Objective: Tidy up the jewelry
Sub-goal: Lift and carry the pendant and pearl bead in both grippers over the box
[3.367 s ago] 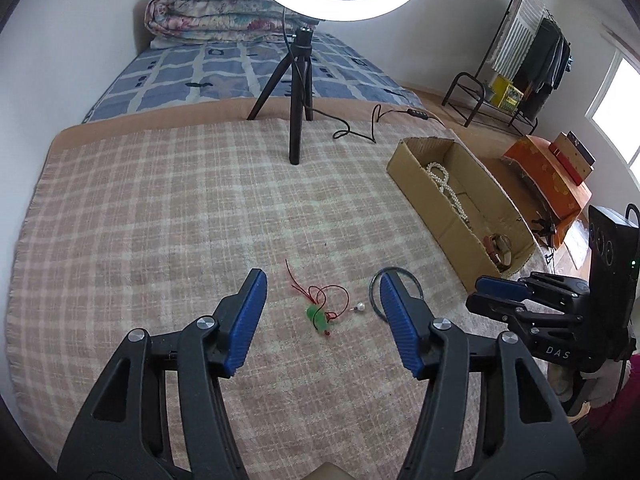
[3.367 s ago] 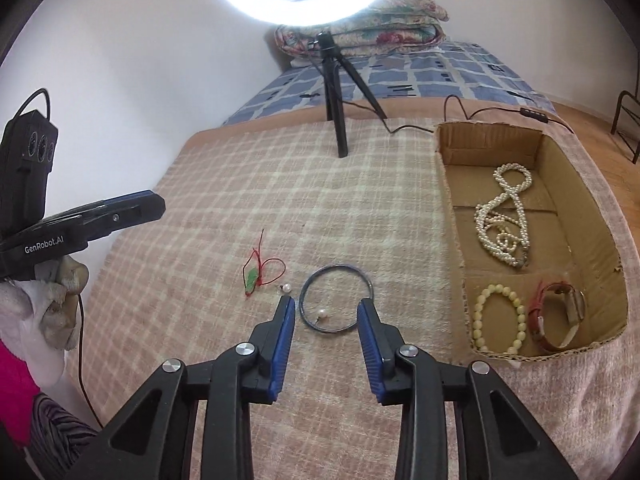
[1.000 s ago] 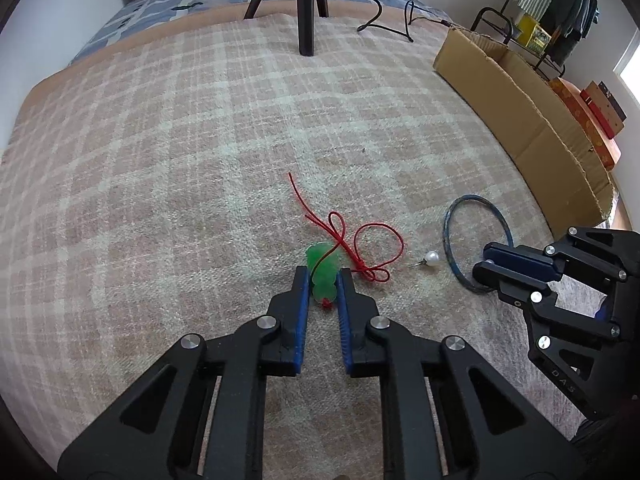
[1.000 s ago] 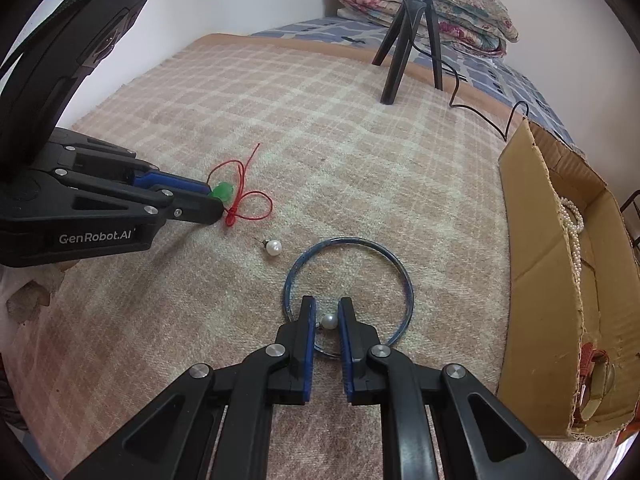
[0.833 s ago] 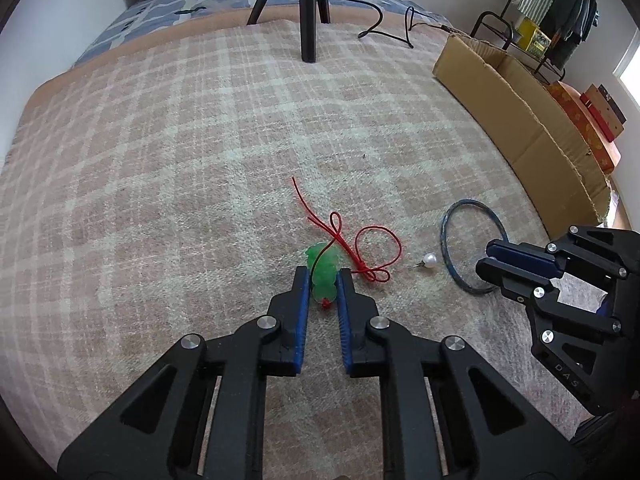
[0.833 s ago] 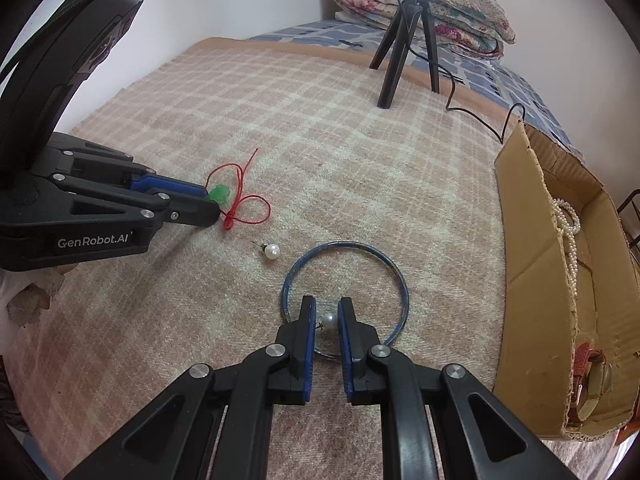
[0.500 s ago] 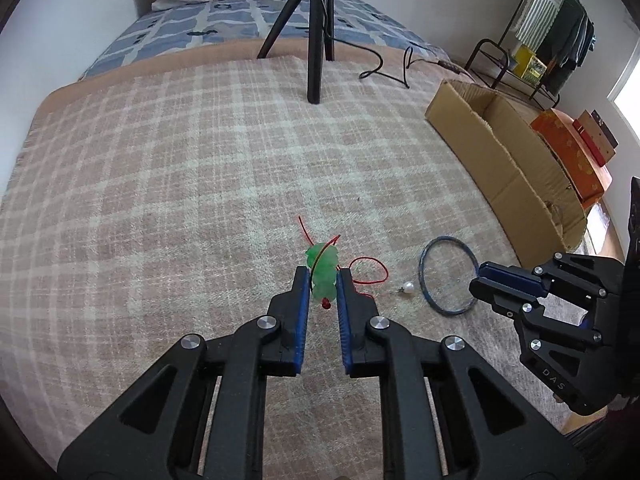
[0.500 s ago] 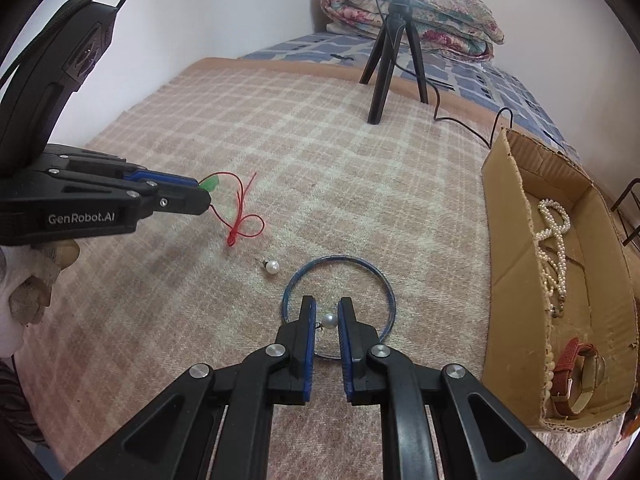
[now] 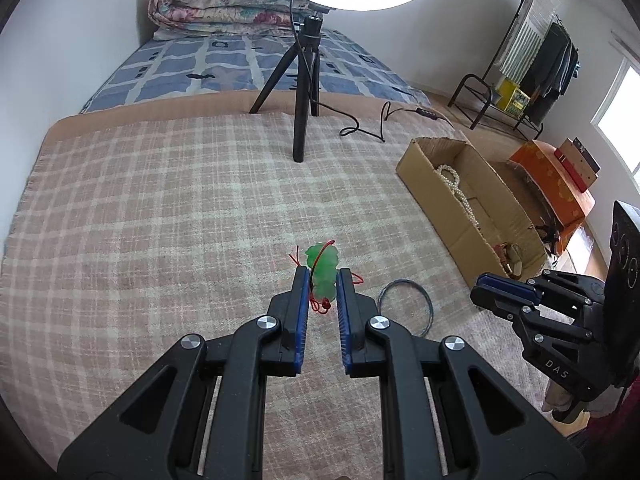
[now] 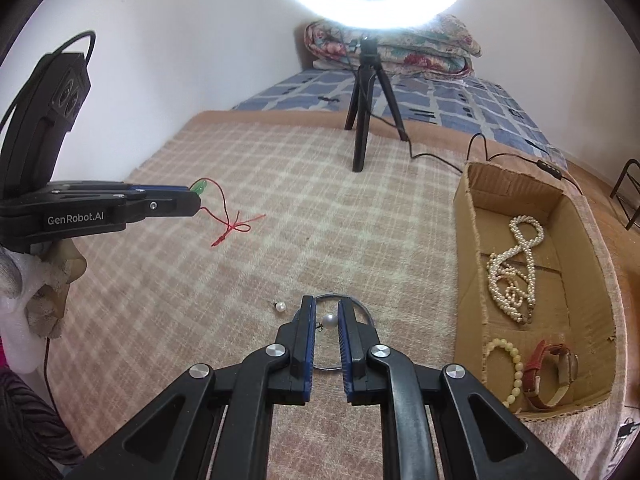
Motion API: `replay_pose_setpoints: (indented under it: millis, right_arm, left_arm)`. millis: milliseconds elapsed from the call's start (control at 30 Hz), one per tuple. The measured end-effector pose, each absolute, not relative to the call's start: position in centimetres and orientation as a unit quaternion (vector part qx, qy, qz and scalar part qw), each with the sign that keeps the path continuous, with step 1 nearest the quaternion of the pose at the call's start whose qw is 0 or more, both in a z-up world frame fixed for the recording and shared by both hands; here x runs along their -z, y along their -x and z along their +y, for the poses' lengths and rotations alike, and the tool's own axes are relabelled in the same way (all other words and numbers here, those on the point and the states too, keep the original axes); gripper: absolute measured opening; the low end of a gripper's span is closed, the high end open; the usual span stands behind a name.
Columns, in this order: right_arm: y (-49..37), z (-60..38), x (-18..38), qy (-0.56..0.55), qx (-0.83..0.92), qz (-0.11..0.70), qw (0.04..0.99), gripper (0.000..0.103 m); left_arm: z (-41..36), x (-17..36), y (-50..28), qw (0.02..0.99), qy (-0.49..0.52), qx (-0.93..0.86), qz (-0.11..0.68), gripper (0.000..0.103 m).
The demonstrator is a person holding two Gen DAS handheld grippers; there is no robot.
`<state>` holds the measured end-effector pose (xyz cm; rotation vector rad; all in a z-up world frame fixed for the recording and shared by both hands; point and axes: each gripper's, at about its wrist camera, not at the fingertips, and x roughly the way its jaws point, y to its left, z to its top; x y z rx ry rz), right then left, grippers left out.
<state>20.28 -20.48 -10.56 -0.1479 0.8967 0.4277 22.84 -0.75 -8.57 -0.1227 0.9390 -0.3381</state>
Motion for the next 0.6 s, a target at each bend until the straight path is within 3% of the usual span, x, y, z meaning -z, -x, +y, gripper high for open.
replay_pose_setpoints:
  millis: [600]
  right_arm:
    - [-18.6, -29.0, 5.7, 0.037, -0.141, 0.389, 0.909, 0.009]
  left_arm:
    - [-8.2, 3.8, -23.9, 0.889, 0.040, 0.219, 0.401, 0.012]
